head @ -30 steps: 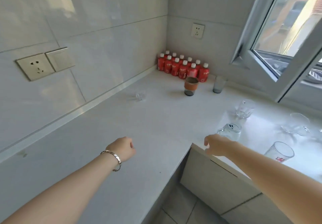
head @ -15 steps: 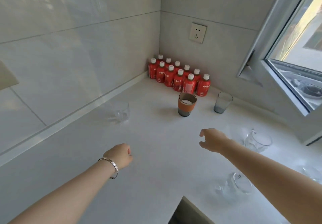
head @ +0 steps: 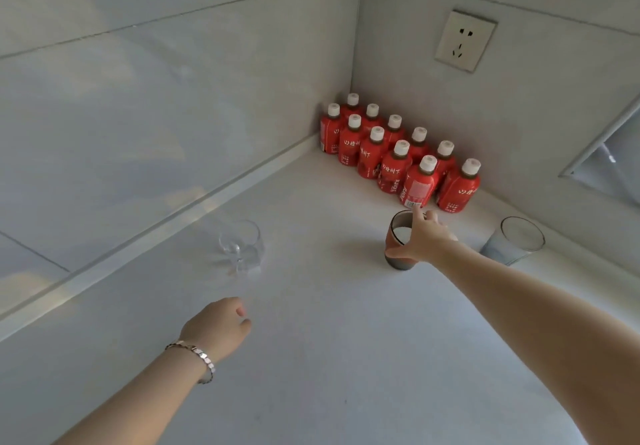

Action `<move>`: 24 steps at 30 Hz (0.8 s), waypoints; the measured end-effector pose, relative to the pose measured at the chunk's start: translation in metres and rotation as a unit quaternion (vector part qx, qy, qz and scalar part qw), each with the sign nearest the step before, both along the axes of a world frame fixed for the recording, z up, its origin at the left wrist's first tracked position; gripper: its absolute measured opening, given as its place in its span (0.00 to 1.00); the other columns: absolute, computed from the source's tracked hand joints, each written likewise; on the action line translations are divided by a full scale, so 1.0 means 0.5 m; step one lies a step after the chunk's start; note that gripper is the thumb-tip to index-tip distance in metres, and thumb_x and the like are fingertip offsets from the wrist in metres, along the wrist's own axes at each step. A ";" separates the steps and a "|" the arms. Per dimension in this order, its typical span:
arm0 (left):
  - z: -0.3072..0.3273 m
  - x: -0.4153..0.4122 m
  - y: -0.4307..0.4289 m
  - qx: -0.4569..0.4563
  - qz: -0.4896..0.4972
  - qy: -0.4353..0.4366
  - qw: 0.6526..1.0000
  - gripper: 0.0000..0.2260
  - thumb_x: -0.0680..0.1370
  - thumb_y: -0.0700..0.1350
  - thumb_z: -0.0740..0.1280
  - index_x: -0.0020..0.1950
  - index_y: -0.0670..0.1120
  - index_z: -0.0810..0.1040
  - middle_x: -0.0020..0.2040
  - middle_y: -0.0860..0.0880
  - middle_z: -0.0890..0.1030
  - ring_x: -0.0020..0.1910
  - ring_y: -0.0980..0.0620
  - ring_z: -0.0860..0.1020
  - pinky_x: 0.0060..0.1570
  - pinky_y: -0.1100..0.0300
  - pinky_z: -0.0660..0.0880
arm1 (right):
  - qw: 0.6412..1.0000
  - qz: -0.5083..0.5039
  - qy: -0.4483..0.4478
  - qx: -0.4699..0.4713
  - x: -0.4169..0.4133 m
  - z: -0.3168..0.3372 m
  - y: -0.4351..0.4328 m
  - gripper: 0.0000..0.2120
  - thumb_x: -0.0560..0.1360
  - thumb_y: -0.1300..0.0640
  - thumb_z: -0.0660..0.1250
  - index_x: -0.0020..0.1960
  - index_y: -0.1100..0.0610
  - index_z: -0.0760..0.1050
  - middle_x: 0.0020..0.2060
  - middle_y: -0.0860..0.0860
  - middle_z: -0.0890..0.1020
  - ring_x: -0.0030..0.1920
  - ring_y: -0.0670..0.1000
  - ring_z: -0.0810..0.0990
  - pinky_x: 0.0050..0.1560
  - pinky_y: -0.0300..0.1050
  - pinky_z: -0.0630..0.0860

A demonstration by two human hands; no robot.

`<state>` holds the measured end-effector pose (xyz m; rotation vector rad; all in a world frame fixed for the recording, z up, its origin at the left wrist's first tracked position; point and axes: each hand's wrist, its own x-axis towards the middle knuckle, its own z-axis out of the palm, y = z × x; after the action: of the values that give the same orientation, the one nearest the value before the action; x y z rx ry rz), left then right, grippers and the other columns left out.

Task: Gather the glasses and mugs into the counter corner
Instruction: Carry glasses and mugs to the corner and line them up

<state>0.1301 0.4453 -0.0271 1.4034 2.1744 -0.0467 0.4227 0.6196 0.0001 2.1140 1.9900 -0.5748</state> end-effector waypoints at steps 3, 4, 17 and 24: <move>0.008 -0.004 0.014 0.019 0.055 0.002 0.998 0.14 0.76 0.47 0.62 0.61 0.48 0.74 0.58 0.48 0.79 0.57 0.46 0.78 0.55 0.57 0.74 | 1.000 0.007 -0.006 0.016 -0.001 -0.027 0.016 0.50 0.66 0.45 0.74 0.76 0.54 0.46 0.67 0.57 0.64 0.64 0.63 0.68 0.58 0.55 0.74; 0.015 -0.003 0.028 0.038 0.074 0.007 0.997 0.15 0.76 0.47 0.62 0.63 0.48 0.72 0.60 0.47 0.78 0.59 0.45 0.77 0.55 0.55 0.73 | 1.000 0.007 0.002 0.023 0.001 -0.029 0.018 0.49 0.65 0.46 0.75 0.75 0.54 0.49 0.66 0.57 0.65 0.63 0.62 0.68 0.57 0.54 0.74; -0.048 -0.071 0.228 0.074 0.079 -0.035 0.993 0.43 0.67 0.52 0.74 0.75 0.48 0.52 0.73 0.46 0.61 0.66 0.42 0.72 0.61 0.48 0.73 | 0.990 0.108 0.080 0.038 -0.054 0.022 -0.092 0.49 0.63 0.42 0.74 0.75 0.48 0.51 0.68 0.48 0.65 0.65 0.53 0.69 0.60 0.44 0.71; -0.014 -0.051 0.085 0.127 -0.005 0.020 0.992 0.38 0.67 0.54 0.74 0.73 0.52 0.60 0.67 0.50 0.69 0.56 0.45 0.79 0.50 0.54 0.75 | 0.983 0.164 0.082 0.028 -0.078 0.056 -0.196 0.48 0.63 0.40 0.72 0.75 0.47 0.51 0.68 0.45 0.65 0.65 0.51 0.69 0.60 0.43 0.71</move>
<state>0.1044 0.4878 -0.0340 1.5622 2.2693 0.2066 0.3835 0.5218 0.0280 1.7575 2.4042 -0.6562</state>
